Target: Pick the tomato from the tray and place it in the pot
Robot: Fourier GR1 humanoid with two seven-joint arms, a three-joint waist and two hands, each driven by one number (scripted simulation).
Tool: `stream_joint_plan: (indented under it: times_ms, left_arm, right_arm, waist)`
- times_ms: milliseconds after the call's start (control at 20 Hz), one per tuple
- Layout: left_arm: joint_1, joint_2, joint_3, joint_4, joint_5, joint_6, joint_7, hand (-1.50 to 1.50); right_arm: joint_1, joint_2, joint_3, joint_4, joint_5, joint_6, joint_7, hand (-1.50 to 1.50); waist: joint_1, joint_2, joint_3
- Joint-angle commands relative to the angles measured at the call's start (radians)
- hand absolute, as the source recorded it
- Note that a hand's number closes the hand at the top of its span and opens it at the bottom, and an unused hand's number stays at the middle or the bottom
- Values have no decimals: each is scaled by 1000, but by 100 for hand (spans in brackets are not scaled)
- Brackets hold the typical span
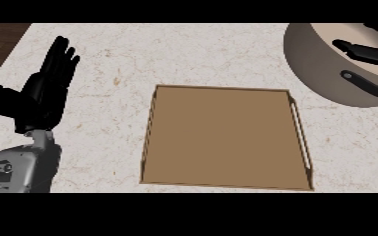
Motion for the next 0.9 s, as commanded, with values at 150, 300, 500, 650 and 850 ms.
stream_joint_plan:
  times_ms: [150,300,500,650,850]
  left_arm:
    - [7,-2,9,13,-5,5,-13,0]
    - [-17,-22,-9,59,-37,24,-36,0]
    - [38,-10,10,1,0,-5,-32,0]
    - [5,8,21,18,1,-12,-26,0]
    - [87,-22,-7,-35,-3,-14,-43,0]
  right_arm:
    - [-20,-101,-150,93,-159,145,-53,-150]
    - [15,-177,-153,124,-166,225,-58,-150]
    - [83,-249,-176,150,-190,318,-117,-150]
    - [70,-292,-177,164,-191,345,-84,-150]
    - [105,-322,-176,167,-195,386,-118,-150]
  waist:
    - [2,16,18]
    - [-15,13,16]
    - [1,15,19]
    - [5,17,19]
    - [14,13,19]
